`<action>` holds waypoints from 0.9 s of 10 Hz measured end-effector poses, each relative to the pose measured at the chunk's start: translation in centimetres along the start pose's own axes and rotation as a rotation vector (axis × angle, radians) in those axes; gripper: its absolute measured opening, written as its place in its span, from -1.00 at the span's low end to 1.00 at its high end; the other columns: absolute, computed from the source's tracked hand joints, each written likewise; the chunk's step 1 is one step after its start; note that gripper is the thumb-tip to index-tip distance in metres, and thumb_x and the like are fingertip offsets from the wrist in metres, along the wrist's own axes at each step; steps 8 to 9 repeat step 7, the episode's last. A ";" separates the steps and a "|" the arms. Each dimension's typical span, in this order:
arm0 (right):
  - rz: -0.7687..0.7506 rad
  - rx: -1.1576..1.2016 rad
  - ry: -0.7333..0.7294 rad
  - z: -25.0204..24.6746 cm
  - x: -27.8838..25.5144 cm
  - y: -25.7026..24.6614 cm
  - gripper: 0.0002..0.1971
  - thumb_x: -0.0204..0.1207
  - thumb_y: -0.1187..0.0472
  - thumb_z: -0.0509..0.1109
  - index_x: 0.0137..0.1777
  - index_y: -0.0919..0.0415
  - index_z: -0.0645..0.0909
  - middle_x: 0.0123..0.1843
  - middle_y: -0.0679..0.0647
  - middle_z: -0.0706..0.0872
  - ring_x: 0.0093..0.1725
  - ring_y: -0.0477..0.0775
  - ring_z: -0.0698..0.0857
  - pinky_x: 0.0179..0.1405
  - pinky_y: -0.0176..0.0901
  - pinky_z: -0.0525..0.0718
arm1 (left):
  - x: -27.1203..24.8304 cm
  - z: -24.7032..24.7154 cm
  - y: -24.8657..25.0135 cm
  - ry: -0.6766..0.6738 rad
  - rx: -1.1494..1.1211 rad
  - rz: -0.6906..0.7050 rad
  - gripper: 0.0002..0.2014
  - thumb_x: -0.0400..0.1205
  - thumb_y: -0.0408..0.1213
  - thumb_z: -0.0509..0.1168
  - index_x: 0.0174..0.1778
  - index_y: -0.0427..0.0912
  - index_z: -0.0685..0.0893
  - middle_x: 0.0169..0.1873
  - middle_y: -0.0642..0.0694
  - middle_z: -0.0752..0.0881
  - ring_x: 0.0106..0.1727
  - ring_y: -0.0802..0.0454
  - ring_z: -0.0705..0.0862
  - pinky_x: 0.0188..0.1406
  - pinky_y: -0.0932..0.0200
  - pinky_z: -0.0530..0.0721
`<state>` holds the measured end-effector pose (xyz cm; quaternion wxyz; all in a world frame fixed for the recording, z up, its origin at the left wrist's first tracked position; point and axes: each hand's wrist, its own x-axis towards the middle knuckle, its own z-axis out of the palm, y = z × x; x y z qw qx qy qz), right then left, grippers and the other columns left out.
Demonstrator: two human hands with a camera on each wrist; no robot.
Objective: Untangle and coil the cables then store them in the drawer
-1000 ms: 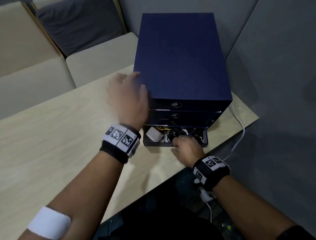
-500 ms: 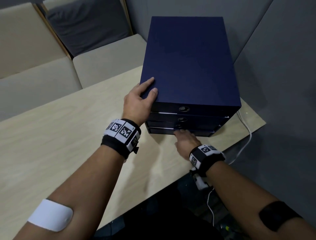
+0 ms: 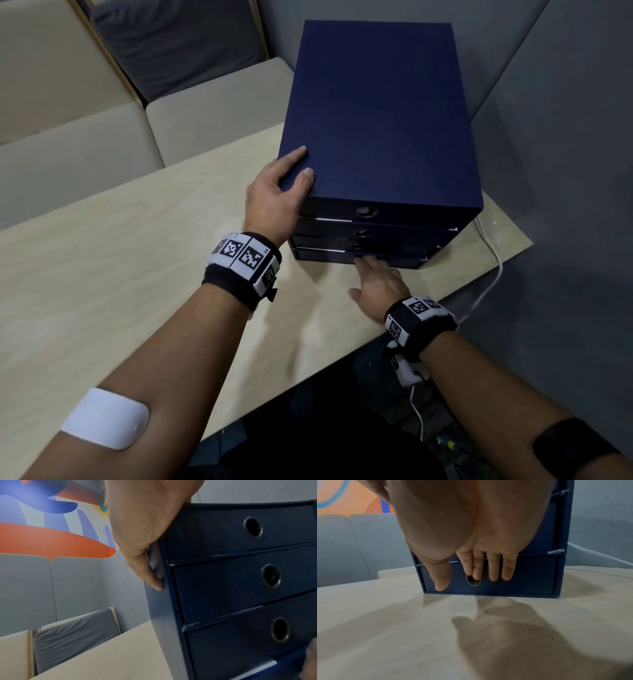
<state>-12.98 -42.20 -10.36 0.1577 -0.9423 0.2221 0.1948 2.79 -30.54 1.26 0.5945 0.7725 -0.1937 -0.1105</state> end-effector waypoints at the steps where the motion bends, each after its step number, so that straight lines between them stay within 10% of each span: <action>1: 0.002 0.074 -0.018 -1.3 0.2 -0.2 -0.42 0.66 -0.02 0.29 0.62 0.14 0.30 0.59 0.12 0.37 0.53 0.21 0.38 0.50 0.08 0.34 | 0.0 0.1 0.0 0.006 -0.004 -0.004 -0.64 0.59 -0.09 0.35 0.33 0.10 0.68 0.23 0.15 0.70 0.27 0.28 0.64 0.39 0.20 0.55; 4: -0.135 0.302 0.052 -7.4 -1.1 -3.8 -0.76 0.57 0.03 0.42 0.13 0.15 0.69 -0.05 0.07 0.75 0.01 0.13 0.70 0.02 -0.14 0.63 | -0.9 -1.3 0.8 -0.095 0.096 -0.025 -0.59 0.70 -0.13 0.27 0.50 0.05 0.52 0.36 0.12 0.61 0.34 0.27 0.55 0.36 0.46 0.42; 9: -0.203 0.309 0.156 -11.4 -4.8 -10.0 -0.82 0.54 -0.04 0.41 0.05 -0.01 0.72 0.01 -0.02 0.77 0.02 0.04 0.70 0.10 -0.01 0.69 | -4.4 -9.4 1.0 -0.083 0.243 -0.059 -0.73 0.68 -0.15 0.29 0.29 -0.02 0.69 0.14 -0.06 0.74 0.04 0.07 0.71 0.05 0.27 0.54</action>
